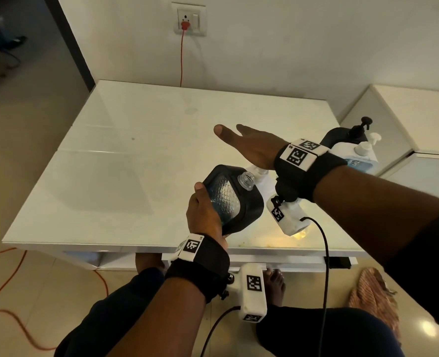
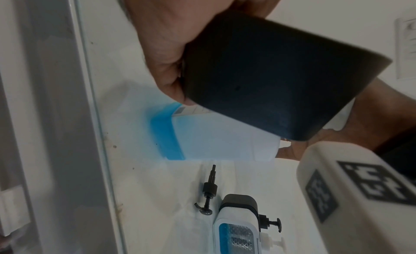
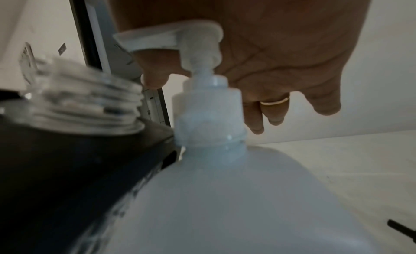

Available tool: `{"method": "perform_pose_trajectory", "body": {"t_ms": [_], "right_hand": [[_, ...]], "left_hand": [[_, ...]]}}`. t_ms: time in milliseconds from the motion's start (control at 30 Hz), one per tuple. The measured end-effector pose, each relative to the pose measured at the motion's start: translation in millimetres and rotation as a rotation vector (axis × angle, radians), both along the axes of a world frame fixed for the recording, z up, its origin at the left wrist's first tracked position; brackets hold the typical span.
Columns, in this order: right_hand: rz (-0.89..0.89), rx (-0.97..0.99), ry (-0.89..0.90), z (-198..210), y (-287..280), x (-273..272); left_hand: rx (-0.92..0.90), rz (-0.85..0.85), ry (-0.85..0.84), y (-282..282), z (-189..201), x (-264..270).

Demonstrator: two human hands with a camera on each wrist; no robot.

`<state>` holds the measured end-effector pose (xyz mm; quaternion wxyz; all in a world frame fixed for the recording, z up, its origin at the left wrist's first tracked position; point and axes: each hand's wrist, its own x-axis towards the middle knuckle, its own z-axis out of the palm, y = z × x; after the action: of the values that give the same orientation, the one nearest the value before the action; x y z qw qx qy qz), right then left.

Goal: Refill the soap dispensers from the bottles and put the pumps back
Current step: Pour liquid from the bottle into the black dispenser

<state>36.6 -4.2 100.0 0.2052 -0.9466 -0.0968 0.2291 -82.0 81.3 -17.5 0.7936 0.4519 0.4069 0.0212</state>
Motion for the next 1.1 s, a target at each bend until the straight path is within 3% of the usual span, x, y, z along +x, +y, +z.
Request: {"method": "perform_pose_trajectory", "body": {"t_ms": [467, 1100], "right_hand": [[-0.002, 0.001, -0.009, -2.4, 0.4, -3.0], [0.025, -0.031, -0.012, 1.0, -0.5, 3.1]], "left_hand": [[-0.081, -0.004, -0.008, 0.7, -5.5, 2.7], [-0.006, 0.001, -0.027, -0.5, -13.1, 5.9]]}}
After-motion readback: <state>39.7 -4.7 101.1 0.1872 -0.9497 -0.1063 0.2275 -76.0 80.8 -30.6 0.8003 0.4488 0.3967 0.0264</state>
